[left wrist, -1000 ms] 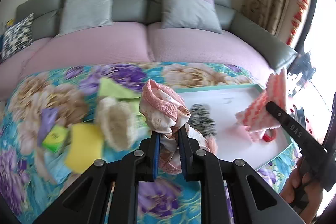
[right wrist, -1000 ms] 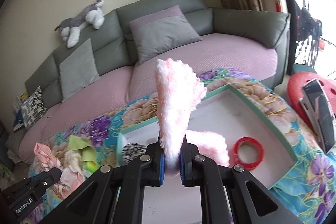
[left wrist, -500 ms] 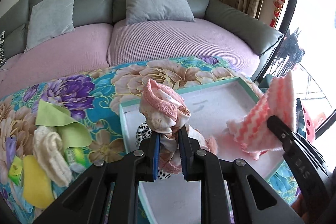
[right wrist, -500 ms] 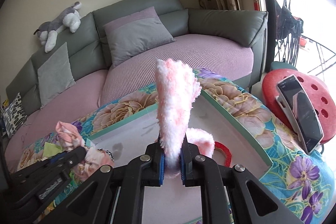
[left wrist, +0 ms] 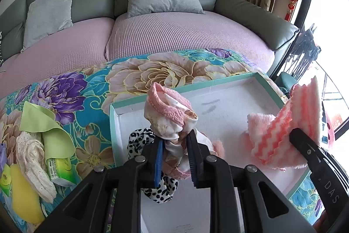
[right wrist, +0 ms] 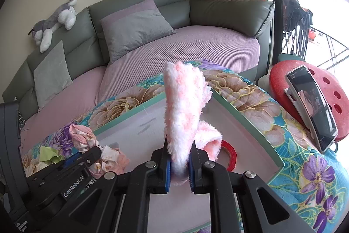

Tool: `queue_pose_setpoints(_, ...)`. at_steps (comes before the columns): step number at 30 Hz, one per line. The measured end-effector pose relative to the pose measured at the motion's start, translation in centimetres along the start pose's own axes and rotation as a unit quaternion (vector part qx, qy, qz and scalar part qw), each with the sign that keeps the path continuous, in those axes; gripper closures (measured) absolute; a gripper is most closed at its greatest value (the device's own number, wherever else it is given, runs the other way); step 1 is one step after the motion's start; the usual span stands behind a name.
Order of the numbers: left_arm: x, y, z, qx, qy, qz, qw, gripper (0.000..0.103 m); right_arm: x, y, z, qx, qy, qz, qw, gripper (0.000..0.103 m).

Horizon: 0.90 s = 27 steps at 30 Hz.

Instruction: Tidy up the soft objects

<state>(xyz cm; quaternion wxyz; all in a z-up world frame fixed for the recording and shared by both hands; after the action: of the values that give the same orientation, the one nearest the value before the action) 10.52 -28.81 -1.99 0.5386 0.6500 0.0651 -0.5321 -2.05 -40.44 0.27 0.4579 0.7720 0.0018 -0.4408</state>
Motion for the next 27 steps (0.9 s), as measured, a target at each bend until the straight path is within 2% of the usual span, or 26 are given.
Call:
queue_pose_setpoints(4, 0.2, -0.3, 0.0, 0.001, 0.002, -0.004, 1.0, 0.066, 0.2, -0.1, 0.1, 0.0, -0.003, -0.007, 1.0, 0.088)
queue_pose_setpoints(6, 0.2, -0.4, 0.0, 0.0, 0.003, -0.006, 1.0, 0.044, 0.5, -0.3, 0.2, 0.0, -0.007, -0.013, 1.0, 0.087)
queue_pose_setpoints(8, 0.1, -0.4, -0.2, -0.003, 0.005, -0.002, 1.0, 0.032, 0.7, -0.4, 0.5, 0.003, -0.014, -0.017, 1.0, 0.084)
queue_pose_setpoints(11, -0.3, -0.3, -0.5, -0.005, 0.012, 0.003, 0.9999, 0.023, 0.9, -0.6, 0.8, 0.007, -0.017, -0.024, 1.0, 0.071)
queue_pose_setpoints(13, -0.4, -0.3, -0.7, -0.005, 0.02, 0.006, 0.9998, 0.021, 1.1, -0.7, 1.0, 0.008, -0.022, -0.026, 0.999, 0.054)
queue_pose_setpoints(15, -0.4, -0.4, -1.2, -0.011, 0.028, 0.003, 0.9995, 0.021, 1.1, -0.7, 1.1, 0.008, -0.023, -0.026, 0.999, 0.047)
queue_pose_setpoints(22, -0.9, -0.4, -2.3, -0.026, 0.041, 0.007, 0.9988, 0.019, 1.5, -1.0, 1.1, 0.003, -0.029, -0.035, 0.999, 0.032)
queue_pose_setpoints(24, -1.1, -0.4, -2.4, -0.028, 0.044, 0.008, 0.9986, 0.009, 1.6, -1.1, 1.1, 0.002, -0.03, -0.036, 0.999, 0.03)
queue_pose_setpoints(27, -1.2, -0.3, -2.5, -0.03, 0.045, 0.009, 0.9985, 0.009, 1.7, -1.2, 1.0, -0.002, -0.033, -0.038, 0.999, 0.026)
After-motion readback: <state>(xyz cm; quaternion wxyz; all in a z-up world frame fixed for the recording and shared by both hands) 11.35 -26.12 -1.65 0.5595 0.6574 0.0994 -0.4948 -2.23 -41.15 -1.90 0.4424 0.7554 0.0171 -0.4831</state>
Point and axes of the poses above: each gripper's, at about its wrist camera, not at the fingertips, and x roughly the way its jaws point, z to its right, y to its top, the point moved 6 cm from there along x, roughly the way its jaws point, and after that the axes turned 3 degrees about -y, right-handed, at the moved point
